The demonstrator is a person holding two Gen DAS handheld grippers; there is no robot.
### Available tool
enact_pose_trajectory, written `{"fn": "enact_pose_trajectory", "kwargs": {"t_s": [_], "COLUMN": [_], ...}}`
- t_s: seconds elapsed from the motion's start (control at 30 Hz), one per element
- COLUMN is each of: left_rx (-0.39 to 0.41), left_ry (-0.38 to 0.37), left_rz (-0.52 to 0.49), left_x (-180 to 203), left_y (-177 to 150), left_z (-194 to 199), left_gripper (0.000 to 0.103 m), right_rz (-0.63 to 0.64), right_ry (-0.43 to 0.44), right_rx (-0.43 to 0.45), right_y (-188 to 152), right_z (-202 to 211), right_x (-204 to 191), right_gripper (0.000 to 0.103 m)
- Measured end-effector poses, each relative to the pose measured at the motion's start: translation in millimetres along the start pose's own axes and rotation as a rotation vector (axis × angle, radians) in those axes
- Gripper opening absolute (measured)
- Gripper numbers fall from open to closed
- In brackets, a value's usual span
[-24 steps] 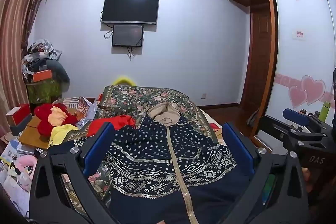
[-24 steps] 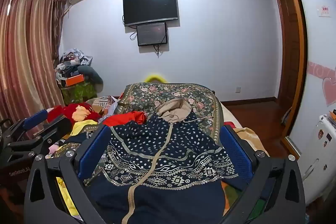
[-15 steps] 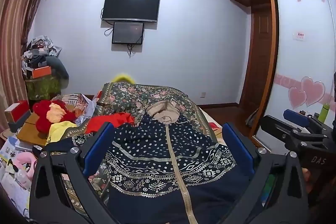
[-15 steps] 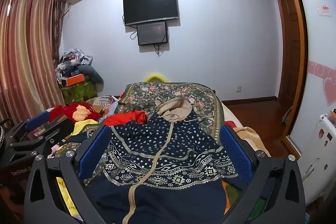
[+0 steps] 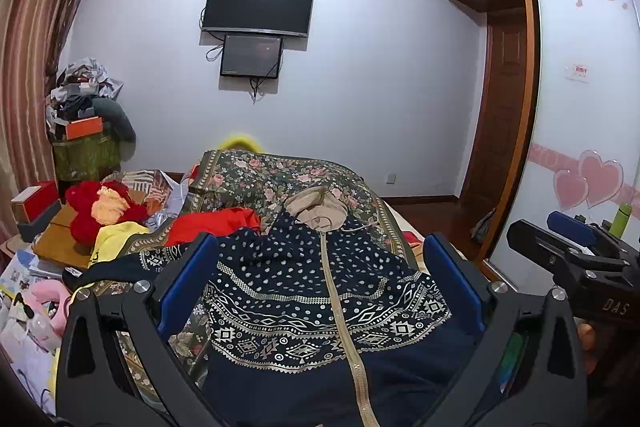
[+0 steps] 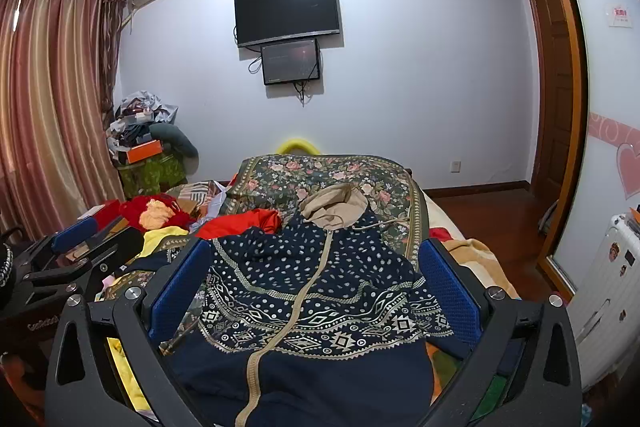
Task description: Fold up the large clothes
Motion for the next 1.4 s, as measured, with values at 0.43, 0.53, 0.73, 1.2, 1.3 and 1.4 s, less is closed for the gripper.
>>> {"fn": "enact_pose_trajectory", "kwargs": {"t_s": [0.43, 0.53, 0.73, 1.2, 1.3, 1.4], "left_rx": [-0.007, -0.006, -0.012, -0.028, -0.033, -0.039], "left_ry": [0.004, 0.004, 0.000, 0.012, 0.017, 0.014], "left_rz": [0.009, 0.011, 0.019, 0.025, 0.027, 0.034], "left_x": [-4, -5, -4, -4, -5, -7], "left_y": [-2, -2, -4, -8, -8, -9], "left_z": [-1, 0, -2, -7, -8, -9], "left_gripper": [0.103, 0.103, 0.103, 0.103, 0.103, 0.103], "right_rz": [-0.005, -0.005, -0.006, -0.012, -0.012, -0.013], "right_ry": [0.001, 0.000, 0.001, -0.001, -0.002, -0.002], "right_rx": [-0.004, -0.004, -0.007, -0.014, -0.016, -0.018], "right_y": [-3, -8, -5, -2, -2, -3], "right_z": [-1, -5, -4, -3, -3, -4], "right_x": [0, -2, 1, 3, 3, 4], "right_gripper": [0.103, 0.103, 0.103, 0.103, 0.103, 0.103]}}
Point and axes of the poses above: each gripper's, at about its wrist camera, not at the fingertips, and z roughly against the way its jaws point, x to its right, y to its top, the point moved 5 cm from there along -z, roughly the way its jaws point, and after that the axes turned 9 degrees about -z, right-handed, at the moved point
